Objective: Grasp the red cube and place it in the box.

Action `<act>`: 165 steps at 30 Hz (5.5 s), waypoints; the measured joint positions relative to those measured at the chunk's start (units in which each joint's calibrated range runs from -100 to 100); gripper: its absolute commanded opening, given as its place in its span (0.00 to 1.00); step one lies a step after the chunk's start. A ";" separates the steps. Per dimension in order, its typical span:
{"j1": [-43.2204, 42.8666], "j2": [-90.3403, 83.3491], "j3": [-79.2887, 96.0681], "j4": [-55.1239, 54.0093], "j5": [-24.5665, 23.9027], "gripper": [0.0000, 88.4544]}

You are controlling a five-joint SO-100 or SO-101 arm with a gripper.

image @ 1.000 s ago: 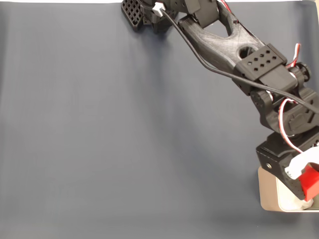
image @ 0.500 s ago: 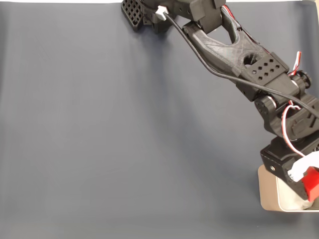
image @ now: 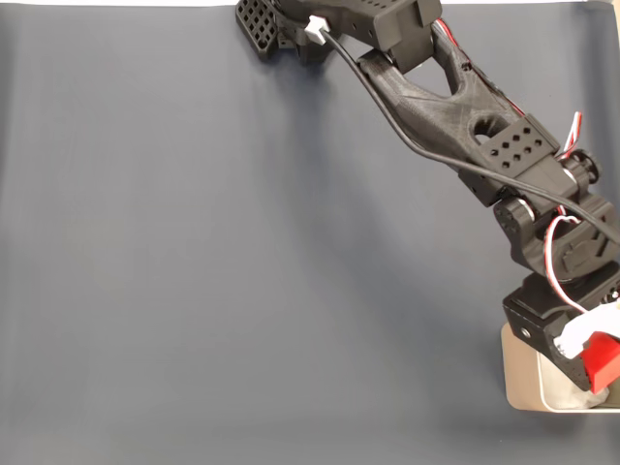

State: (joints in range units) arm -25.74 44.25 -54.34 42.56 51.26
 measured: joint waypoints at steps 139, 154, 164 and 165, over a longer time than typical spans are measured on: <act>23.81 -143.03 153.71 20.37 -0.93 0.00; 25.07 -144.16 153.71 32.06 -1.32 0.00; 25.07 -144.25 153.71 32.06 -1.56 0.00; 25.07 -144.25 153.71 32.06 -1.56 0.00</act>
State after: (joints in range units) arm -0.67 -100.00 99.37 74.62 49.69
